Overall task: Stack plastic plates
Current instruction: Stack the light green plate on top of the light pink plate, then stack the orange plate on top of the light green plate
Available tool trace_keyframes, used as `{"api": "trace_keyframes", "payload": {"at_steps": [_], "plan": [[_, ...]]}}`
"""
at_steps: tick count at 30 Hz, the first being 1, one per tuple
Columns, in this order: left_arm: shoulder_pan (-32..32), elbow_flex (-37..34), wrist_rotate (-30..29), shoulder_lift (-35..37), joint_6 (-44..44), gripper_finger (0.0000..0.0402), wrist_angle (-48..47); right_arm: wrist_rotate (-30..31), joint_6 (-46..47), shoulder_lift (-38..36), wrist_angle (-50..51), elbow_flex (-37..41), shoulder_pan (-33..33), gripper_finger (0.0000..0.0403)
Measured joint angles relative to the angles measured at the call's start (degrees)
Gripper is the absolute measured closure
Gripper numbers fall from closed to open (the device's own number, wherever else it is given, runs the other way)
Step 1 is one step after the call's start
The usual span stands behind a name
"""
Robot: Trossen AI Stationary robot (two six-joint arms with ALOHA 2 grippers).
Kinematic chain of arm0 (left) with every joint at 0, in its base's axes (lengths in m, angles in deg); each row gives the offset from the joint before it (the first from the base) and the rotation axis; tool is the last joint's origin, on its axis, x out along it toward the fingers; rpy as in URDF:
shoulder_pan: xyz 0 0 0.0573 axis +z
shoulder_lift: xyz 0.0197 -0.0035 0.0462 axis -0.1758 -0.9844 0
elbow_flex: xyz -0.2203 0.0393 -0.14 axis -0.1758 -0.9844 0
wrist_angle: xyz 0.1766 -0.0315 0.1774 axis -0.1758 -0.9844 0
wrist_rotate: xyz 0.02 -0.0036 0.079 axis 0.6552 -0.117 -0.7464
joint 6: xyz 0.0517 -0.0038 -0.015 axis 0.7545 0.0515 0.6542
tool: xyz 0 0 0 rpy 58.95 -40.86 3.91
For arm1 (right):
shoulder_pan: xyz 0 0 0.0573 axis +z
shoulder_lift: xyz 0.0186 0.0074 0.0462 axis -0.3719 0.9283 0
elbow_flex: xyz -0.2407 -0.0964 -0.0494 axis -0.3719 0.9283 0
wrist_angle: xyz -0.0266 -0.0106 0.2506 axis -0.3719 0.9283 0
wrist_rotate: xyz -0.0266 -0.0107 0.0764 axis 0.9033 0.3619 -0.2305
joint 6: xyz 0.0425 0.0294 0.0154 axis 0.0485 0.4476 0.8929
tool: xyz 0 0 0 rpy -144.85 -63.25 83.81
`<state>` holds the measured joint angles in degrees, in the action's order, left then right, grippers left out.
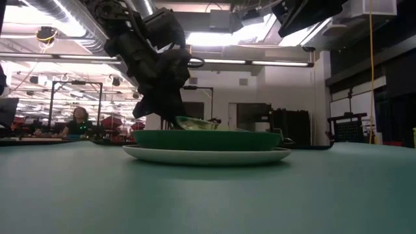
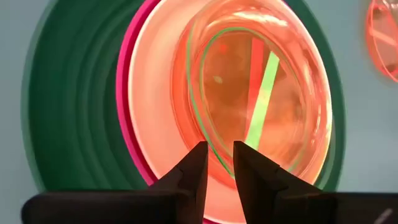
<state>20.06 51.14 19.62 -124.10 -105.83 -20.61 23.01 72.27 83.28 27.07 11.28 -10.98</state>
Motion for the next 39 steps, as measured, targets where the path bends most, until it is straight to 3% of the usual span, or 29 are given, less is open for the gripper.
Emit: {"api": "trace_keyframes", "payload": {"at_steps": [14,24,39], "plan": [[0.5,0.0,0.2,0.1,10.8,0.0331,-6.8,0.0,0.0,0.0,0.0,0.0,0.0,0.0352],[-1.0,0.0,-2.5,1.3,13.4,0.0331,-6.3,0.0,0.0,0.0,0.0,0.0,0.0,0.0352],[-2.4,0.0,-2.7,18.4,16.1,0.0331,-5.8,-0.2,0.0,0.0,0.0,0.0,0.0,0.0352]]}}
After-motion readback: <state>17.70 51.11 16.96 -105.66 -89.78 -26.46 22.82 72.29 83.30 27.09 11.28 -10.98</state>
